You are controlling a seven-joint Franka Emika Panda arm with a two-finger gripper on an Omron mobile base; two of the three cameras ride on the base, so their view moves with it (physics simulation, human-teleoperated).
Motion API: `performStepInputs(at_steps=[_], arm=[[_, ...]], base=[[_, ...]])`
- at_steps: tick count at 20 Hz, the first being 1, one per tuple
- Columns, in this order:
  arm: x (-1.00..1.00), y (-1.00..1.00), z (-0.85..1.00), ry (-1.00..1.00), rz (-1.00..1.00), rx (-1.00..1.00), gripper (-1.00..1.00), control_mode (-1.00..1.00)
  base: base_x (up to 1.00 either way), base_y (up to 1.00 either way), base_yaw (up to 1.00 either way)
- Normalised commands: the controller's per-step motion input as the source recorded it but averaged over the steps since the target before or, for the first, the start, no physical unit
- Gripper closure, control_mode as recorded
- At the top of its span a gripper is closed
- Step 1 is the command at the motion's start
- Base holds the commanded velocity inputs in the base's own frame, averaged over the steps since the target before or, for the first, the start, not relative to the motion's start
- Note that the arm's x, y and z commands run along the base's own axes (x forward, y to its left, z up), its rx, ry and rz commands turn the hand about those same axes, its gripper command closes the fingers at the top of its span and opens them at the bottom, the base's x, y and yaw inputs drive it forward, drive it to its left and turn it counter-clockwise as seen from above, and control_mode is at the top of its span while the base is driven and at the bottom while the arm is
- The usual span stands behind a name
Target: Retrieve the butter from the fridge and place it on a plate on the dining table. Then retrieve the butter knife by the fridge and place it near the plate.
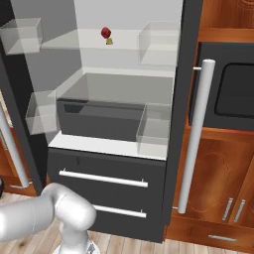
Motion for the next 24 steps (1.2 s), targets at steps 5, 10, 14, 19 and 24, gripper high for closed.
performStepInputs(at_steps=[5,10,14,19,24], arm=[[-0.80,-0.33,-0.19,0.00,0.08,-0.01,-1.00,-1.00],[-0.95,-0.76,-0.11,0.00,0.34,0.00,-1.00,-1.00],[-0.59,-0.83,0.00,0.01,0.37,0.00,-1.00,-1.00],[-0.29,-1.00,-0.01,0.10,0.19,0.00,-1.00,-1.00],[-0.02,-1.00,-0.04,0.11,0.07,0.64,-1.00,-1.00]], base=[[0.00,0.00,0.00],[0.00,0.00,0.00],[0.00,0.00,0.00],[0.00,0.00,0.00],[0.00,0.00,0.00]])
